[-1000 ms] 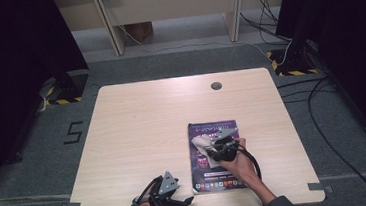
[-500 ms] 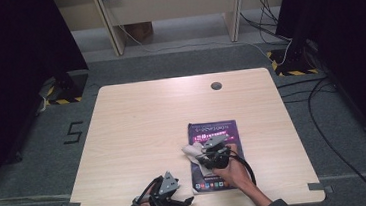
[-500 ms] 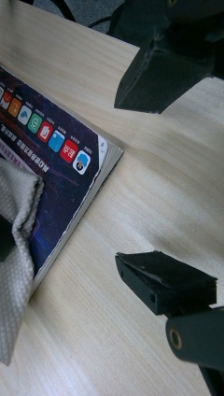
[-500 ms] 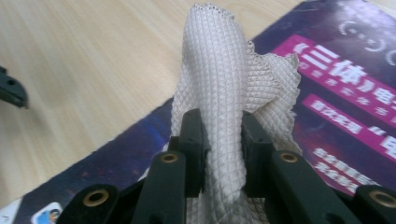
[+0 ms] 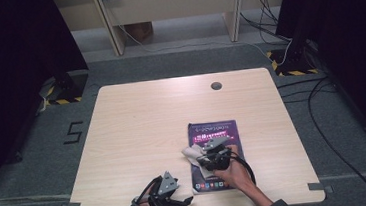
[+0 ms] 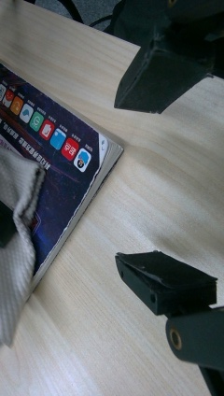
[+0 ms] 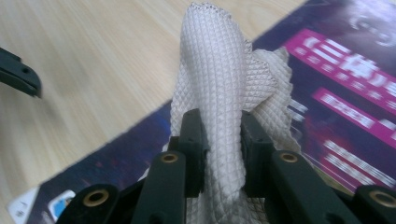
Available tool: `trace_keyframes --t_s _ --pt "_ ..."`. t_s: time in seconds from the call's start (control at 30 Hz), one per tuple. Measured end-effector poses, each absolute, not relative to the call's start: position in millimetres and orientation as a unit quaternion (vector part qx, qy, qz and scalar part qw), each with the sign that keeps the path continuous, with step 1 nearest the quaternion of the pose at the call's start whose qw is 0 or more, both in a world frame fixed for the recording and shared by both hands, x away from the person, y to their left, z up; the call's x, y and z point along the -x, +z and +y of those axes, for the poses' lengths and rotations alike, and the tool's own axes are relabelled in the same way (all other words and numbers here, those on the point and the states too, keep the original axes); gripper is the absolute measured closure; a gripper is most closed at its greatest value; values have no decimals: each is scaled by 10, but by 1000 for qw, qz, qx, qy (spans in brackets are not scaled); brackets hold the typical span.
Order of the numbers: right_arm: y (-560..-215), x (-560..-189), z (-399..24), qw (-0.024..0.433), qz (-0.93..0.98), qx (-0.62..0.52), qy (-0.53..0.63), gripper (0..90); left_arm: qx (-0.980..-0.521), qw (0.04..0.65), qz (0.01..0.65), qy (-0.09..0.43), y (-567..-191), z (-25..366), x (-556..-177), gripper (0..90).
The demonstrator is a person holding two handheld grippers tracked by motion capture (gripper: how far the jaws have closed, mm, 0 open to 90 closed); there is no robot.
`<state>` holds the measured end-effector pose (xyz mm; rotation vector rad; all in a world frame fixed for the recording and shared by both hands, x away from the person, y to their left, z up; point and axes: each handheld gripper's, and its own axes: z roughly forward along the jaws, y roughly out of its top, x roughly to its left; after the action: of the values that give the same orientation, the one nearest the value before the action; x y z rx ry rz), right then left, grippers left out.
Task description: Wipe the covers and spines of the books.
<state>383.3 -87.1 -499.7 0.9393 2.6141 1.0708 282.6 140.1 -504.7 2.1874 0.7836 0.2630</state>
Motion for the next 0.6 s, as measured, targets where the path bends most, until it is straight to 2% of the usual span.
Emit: trace_keyframes --t_s 0.6 --pt "-4957 -3840 -1755 124 841 -408 334 750 -862 391 306 102 -5042 1401 -2827 200"
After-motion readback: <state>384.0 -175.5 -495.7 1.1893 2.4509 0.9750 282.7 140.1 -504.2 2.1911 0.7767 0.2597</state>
